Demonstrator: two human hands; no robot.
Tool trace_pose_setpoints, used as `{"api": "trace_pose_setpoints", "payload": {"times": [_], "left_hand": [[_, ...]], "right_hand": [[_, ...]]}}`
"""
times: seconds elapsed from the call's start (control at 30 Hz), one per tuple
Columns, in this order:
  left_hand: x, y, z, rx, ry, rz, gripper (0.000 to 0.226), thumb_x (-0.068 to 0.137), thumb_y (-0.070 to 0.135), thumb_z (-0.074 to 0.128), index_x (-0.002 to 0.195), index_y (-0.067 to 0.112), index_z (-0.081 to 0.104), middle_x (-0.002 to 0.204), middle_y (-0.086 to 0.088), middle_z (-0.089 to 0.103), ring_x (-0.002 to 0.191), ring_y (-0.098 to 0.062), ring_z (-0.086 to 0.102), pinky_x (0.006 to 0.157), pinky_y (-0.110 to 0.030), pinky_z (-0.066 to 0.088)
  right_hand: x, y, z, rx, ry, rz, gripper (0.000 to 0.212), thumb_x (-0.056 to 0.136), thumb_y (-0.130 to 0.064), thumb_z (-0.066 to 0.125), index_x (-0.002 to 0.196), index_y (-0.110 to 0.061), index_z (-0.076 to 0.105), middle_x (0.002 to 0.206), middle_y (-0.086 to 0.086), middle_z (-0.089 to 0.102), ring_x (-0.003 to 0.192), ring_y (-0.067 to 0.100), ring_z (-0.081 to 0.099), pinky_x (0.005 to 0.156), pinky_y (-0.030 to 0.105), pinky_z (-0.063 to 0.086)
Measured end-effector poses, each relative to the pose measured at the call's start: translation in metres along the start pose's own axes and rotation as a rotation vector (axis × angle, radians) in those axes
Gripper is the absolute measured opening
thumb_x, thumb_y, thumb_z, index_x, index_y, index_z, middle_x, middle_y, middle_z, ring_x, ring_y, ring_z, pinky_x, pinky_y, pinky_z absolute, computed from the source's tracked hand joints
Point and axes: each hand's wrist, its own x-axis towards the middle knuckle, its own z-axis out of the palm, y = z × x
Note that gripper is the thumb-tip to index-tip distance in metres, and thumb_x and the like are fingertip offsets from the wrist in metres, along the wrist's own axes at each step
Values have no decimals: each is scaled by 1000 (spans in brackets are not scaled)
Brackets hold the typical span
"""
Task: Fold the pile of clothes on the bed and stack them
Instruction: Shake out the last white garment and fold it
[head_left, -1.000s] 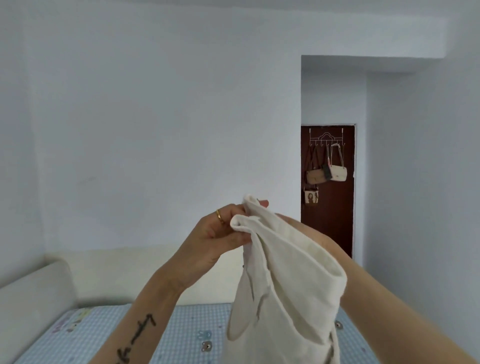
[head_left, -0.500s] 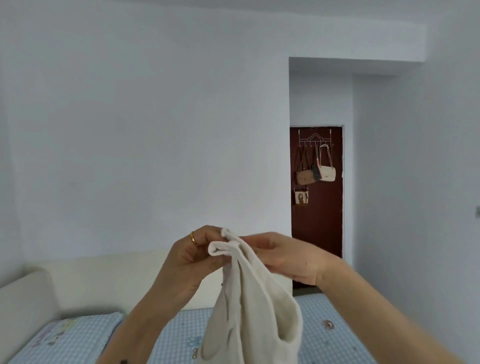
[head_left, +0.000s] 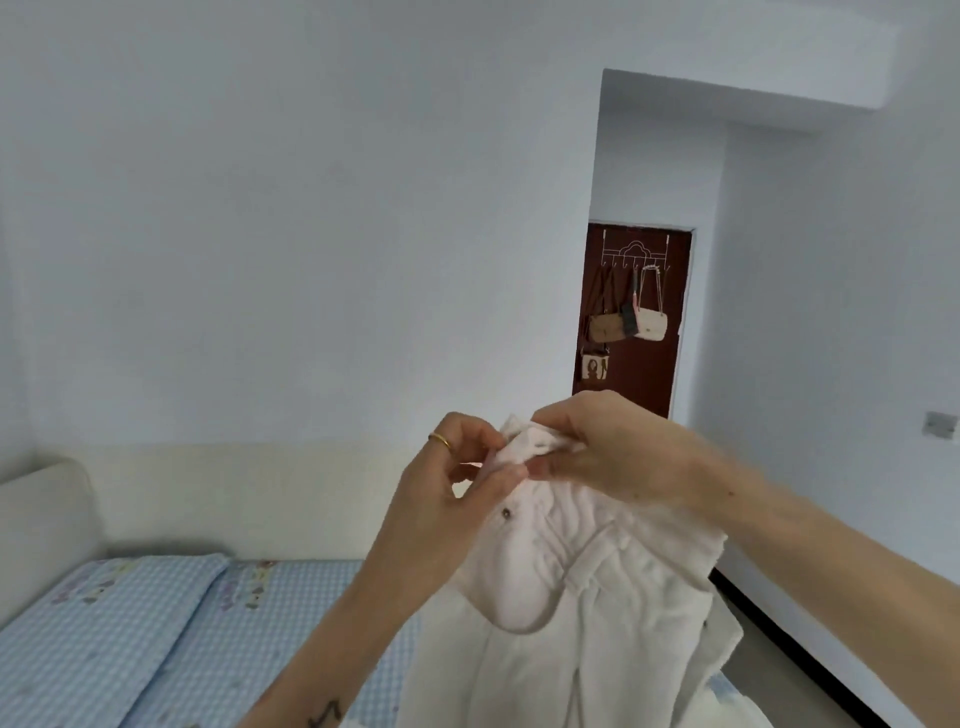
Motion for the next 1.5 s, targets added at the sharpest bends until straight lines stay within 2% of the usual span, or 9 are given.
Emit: {"api": "trace_pose_setpoints", "payload": {"times": [0.2,0.4,0.63,0.9,1.1,1.2,1.33,1.4,1.5], "left_hand": [[-29,-40,-3,-212,-107,-229,45,60,34,79,91,27,47,85,-2,66,79,-14,61,66,-28,52],[-50,-58,-6,-254,-171,-218,18,68,35,73,81,35,59,77,15,61,71,-2,57,61,-17,45],[-66,-64,-16,45,193,-192,51,61,55,71,64,16,38,55,11,35,50,-5,32,47,-14,26],[-108,-76,-53,84,210,-262,51,58,54,73,64,16,39,58,11,37,54,-3,34,51,-14,29],[-140,-83,-78,134,-85,-339,46,65,58,70,90,20,67,96,15,50,91,-4,54,82,-19,44],[-159,-92,-100,227,-29,-369,32,68,52,75,74,22,67,89,11,54,81,-5,56,76,-21,44],[-177,-104,-124,229,237,-376,28,70,43,76,71,20,60,76,9,59,69,-1,55,67,-19,40],[-183,-108,-129,204,189,-359,14,78,38,73,90,38,66,105,25,59,98,4,57,83,-14,43],[-191,-112,-138,112,11,-335,36,85,41,57,117,58,53,129,32,45,121,8,44,95,-6,35]], "right_hand": [[4,14,-26,113,58,-40,47,85,-32,69,53,-22,36,51,-10,32,47,5,31,48,18,26],[7,3,-53,138,0,-71,37,80,-47,65,81,-11,63,84,13,69,75,32,67,72,47,53],[22,-15,-76,86,41,-89,47,73,-50,66,89,-6,65,92,21,69,86,39,67,85,53,51],[50,-36,-78,-9,116,-78,49,71,-51,68,91,-6,66,98,19,67,89,32,64,89,48,49],[72,-42,-81,10,238,-55,15,80,-39,69,87,-27,72,83,-8,73,67,0,68,69,24,51],[85,-46,-89,39,299,-60,9,78,-42,71,85,-36,71,80,-19,71,61,-9,64,67,21,45],[97,-51,-88,123,261,-63,33,64,-57,71,90,-36,72,80,-19,73,65,-5,67,61,17,56],[96,-58,-78,211,238,-97,42,63,-59,72,96,-33,72,85,-15,74,72,-1,69,57,9,51],[90,-62,-65,268,225,-152,46,73,-56,73,107,-26,70,94,-7,75,84,9,72,65,18,55]]}}
